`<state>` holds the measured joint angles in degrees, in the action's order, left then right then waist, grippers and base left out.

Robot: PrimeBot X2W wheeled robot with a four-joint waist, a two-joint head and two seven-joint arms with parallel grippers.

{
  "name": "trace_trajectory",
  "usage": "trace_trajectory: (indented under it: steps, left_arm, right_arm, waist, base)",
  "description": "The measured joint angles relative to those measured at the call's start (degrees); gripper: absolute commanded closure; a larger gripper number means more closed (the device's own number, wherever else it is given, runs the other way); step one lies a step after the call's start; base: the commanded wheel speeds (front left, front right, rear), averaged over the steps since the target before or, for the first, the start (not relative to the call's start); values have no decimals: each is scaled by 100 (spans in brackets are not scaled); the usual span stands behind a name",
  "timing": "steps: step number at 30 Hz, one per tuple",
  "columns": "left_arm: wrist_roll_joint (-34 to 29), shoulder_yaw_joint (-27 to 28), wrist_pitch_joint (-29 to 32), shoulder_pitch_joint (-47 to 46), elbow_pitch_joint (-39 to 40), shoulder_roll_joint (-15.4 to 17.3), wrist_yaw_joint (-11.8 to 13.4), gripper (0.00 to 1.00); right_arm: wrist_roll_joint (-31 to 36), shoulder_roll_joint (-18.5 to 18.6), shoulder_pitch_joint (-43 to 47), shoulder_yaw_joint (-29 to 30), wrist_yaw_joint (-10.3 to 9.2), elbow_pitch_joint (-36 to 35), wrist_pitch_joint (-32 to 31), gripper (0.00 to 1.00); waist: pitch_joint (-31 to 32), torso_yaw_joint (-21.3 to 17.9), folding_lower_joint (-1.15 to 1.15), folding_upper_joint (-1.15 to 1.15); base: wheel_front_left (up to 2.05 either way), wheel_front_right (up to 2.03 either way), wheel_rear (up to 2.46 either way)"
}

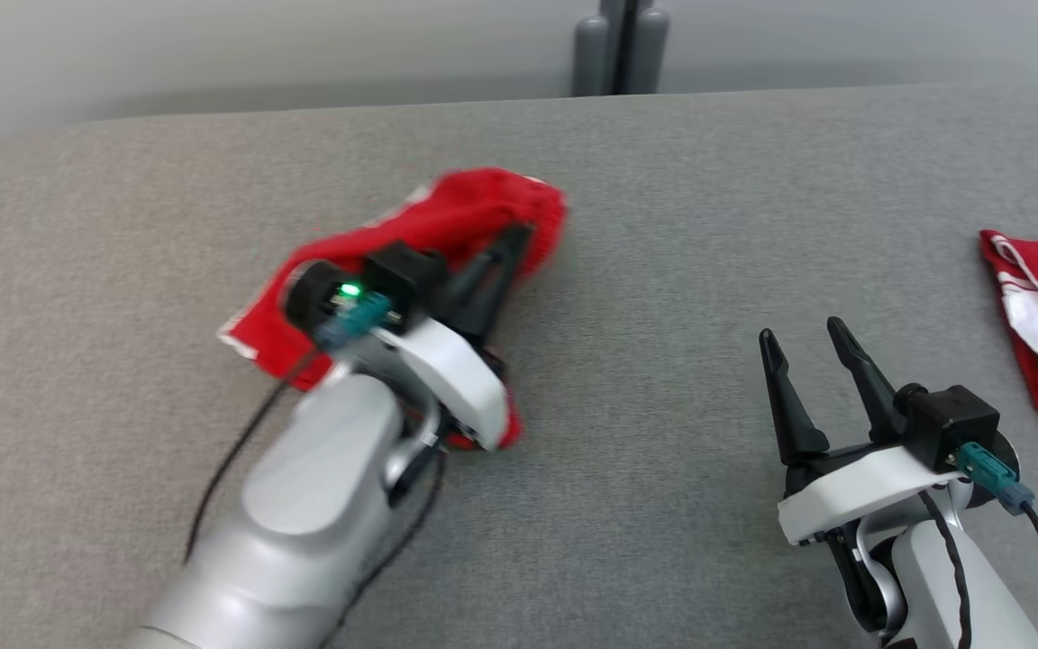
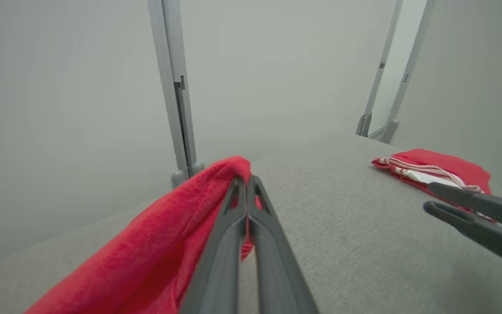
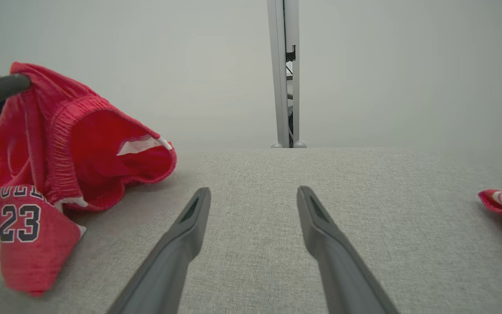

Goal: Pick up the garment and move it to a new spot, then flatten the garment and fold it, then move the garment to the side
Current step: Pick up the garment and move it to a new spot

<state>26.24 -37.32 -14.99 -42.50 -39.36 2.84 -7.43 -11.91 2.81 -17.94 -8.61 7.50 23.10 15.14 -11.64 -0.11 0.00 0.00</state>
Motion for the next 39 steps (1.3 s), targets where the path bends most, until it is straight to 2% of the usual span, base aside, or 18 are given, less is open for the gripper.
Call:
trace_trajectory:
  steps: [2,6,7,8,9,14,24,31,39]
  left_arm:
    - [250,-430,0,21,240,-10,44,100]
    - [614,-1057,-8,83,516,-13,298,100]
    - [656,-1166,-8,116,519,-13,360,72]
    - [726,-1228,-8,144,528,-13,410,19]
    - [771,-1269,-9,162,513,-13,468,0]
    - [784,-967,-9,477,369,-9,726,0]
    - [19,898,-9,1995,722,339,1160,0]
    - [-528,2067,-10,3109,1182,376,1160,0]
    - [-1220,3051,-9,4196,1835,221,1100,0]
  right_arm:
    - [-27,-3,3,-33,0,7,0,0]
    - [-63,-2,3,-24,0,29,0,0]
    - [-66,-3,3,-26,0,33,0,0]
    - [-66,-5,3,-12,0,35,0,0]
    - [-66,-4,2,7,0,32,0,0]
    - [-65,-4,14,79,0,33,0,0]
    - [-62,-4,243,188,0,113,0,0]
    - [-47,-7,563,123,0,215,0,0]
    - [-23,-5,844,40,0,323,0,0]
  waist:
    - [11,-103,0,0]
    - [8,-273,0,0]
    - [4,-308,0,0]
    - [-2,-341,0,0]
    - [-7,-369,0,0]
    - [48,-401,0,0]
    - [422,-271,0,0]
    - [815,-149,0,0]
    - [1185,-69,0,0]
  base:
    - [0,0,0]
    - [0,0,0]
    - [0,0,0]
    - [0,0,0]
    - [0,0,0]
    - [0,0,0]
    - [0,0,0]
    - [0,0,0]
    - [0,0,0]
